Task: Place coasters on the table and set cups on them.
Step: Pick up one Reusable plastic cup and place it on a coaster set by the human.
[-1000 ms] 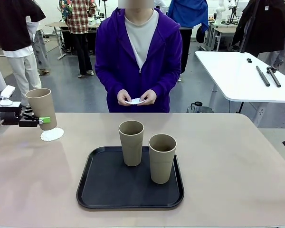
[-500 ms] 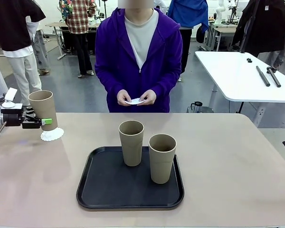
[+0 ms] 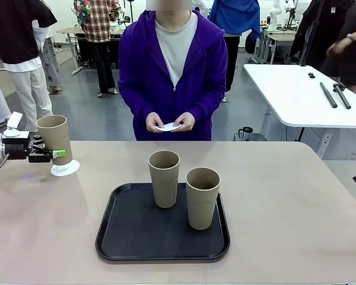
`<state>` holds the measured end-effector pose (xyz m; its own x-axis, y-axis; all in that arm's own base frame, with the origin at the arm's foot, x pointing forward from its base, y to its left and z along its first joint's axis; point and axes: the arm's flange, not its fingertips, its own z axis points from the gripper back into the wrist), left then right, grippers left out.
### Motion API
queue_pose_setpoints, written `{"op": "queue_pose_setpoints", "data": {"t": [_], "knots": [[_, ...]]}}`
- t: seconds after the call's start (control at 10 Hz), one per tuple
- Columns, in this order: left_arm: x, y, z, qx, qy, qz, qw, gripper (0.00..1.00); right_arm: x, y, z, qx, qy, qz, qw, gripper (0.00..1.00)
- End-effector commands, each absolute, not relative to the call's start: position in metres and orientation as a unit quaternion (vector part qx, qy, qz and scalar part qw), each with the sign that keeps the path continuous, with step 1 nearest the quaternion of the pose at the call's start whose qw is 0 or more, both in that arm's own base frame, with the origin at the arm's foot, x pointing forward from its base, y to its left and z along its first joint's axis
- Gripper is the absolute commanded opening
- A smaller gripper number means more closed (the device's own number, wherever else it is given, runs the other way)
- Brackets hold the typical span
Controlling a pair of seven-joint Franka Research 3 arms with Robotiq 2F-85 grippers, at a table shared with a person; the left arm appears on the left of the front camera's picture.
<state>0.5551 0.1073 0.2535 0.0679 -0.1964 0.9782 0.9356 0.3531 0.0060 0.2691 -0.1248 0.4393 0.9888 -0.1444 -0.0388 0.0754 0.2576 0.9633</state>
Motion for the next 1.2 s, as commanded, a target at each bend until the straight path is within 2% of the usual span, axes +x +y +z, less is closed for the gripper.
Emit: {"op": "queue_pose_setpoints", "data": {"t": [0.0,1.1], "knots": [[0.555,0.107,0.255,-0.355,-0.52,-0.444,0.638,0.82,0.269,-0.124,0.44,0.608,-0.029,-0.07,0.791,1.0],[0.567,0.108,0.228,-0.383,-0.527,-0.438,0.619,0.82,0.269,-0.124,0.44,0.608,-0.029,-0.07,0.791,1.0]]}}
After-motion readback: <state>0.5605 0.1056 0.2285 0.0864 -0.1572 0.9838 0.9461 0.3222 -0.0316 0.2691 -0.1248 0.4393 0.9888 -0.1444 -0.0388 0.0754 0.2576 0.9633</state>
